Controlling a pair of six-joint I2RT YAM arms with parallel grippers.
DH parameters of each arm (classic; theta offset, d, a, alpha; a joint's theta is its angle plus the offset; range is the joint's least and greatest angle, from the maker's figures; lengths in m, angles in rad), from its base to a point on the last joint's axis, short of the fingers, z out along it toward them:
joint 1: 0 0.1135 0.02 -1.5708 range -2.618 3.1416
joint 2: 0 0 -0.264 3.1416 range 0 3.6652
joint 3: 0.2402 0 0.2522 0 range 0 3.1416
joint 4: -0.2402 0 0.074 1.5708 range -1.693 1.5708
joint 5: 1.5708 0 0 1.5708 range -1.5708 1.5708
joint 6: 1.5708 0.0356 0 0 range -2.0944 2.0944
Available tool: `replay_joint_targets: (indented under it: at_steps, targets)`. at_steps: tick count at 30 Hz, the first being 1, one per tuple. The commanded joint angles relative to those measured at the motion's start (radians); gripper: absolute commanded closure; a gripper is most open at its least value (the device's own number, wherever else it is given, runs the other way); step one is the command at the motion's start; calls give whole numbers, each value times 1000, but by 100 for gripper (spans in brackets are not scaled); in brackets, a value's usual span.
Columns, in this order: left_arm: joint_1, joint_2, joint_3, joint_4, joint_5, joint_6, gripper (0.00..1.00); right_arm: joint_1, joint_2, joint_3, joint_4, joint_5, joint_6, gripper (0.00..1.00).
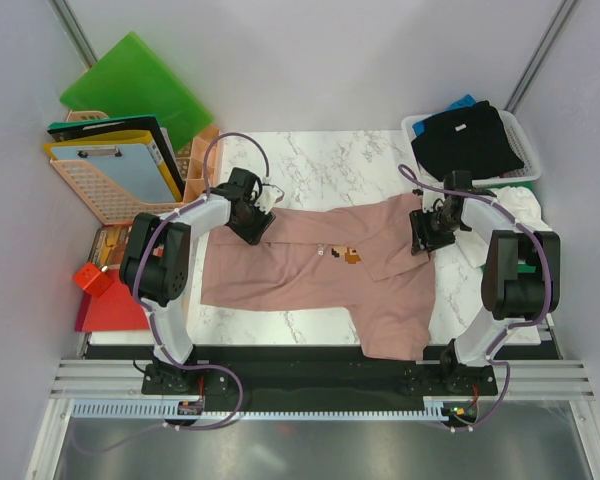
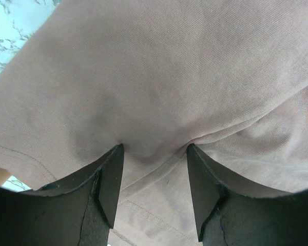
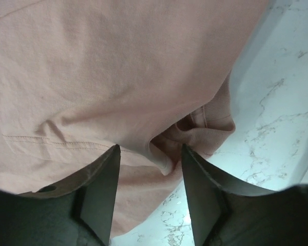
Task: Fold and stack the t-shirts
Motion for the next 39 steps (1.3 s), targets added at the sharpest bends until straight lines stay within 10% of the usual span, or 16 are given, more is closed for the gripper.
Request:
replay_joint_targets:
  at_steps: [1, 11, 21, 25, 29, 39]
  targets:
    - [-4, 58, -45, -99, -41, 52, 40, 3, -8, 21, 10, -52, 2, 44]
    - [-5, 52, -48, -99, -45, 48, 40, 3, -54, -4, -38, -31, -32, 94]
    - [-5, 47, -47, -99, -48, 52, 40, 1, -217, -71, -191, -20, -78, 95]
    - [-5, 49, -44, -101, -44, 52, 40, -9, -245, -78, -248, -5, -73, 79]
    - [-4, 39, -47, -102, -48, 56, 40, -40, -254, -45, -306, -3, -73, 43]
    - [-2, -280, -166, 61, -33, 52, 40, -158, -553, -39, -264, 41, -171, 33]
